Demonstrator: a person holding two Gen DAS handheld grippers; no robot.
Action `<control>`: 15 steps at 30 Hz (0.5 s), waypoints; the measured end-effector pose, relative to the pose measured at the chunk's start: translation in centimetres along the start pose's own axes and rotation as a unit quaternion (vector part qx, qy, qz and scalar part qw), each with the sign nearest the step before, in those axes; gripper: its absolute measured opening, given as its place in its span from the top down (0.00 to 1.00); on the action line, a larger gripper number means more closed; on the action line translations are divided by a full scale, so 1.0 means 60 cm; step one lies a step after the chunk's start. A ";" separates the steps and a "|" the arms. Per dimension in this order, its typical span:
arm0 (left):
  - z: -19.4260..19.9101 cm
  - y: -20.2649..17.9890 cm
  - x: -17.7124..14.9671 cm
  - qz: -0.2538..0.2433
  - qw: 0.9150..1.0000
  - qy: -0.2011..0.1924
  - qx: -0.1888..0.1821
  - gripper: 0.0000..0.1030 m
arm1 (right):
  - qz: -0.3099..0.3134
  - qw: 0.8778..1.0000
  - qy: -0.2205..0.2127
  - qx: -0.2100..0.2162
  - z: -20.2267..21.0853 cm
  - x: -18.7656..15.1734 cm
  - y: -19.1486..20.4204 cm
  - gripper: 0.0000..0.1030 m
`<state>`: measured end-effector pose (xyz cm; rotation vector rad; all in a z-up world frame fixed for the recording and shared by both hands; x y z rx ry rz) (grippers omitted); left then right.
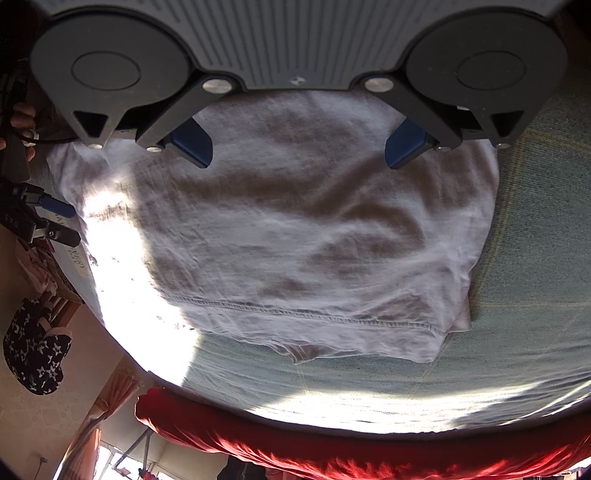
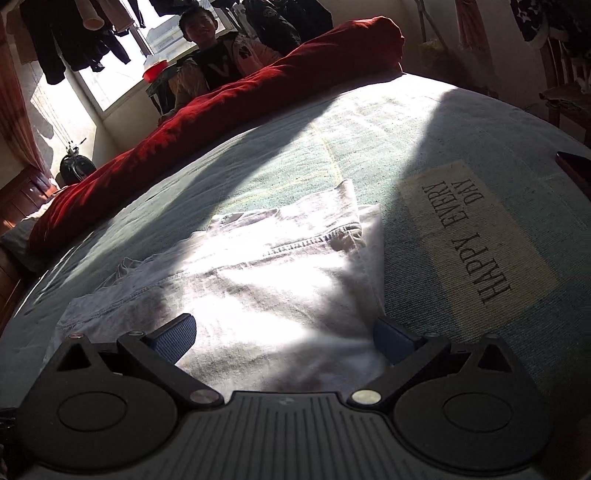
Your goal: Fold clothes
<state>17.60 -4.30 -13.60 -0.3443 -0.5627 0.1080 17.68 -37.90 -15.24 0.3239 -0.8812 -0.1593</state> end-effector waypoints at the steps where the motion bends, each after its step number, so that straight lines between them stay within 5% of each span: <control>1: 0.000 0.001 0.004 0.002 1.000 -0.001 -0.003 0.03 | -0.005 1.000 -0.003 -0.003 0.005 -0.002 -0.001 0.00; 15: -0.001 -0.007 0.055 0.015 0.998 -0.041 -0.050 0.03 | 0.029 1.000 -0.003 -0.011 0.029 -0.007 0.036 0.00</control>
Point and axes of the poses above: each gripper's, at about its wrist camera, not at the fingertips, and z roughly against the way its jaws point, y to its left, x to its top, the point moved 8 cm from there along -z, roughly the way its jaws point, and after that the axes turned 9 degrees about z, right-handed, at the moved point
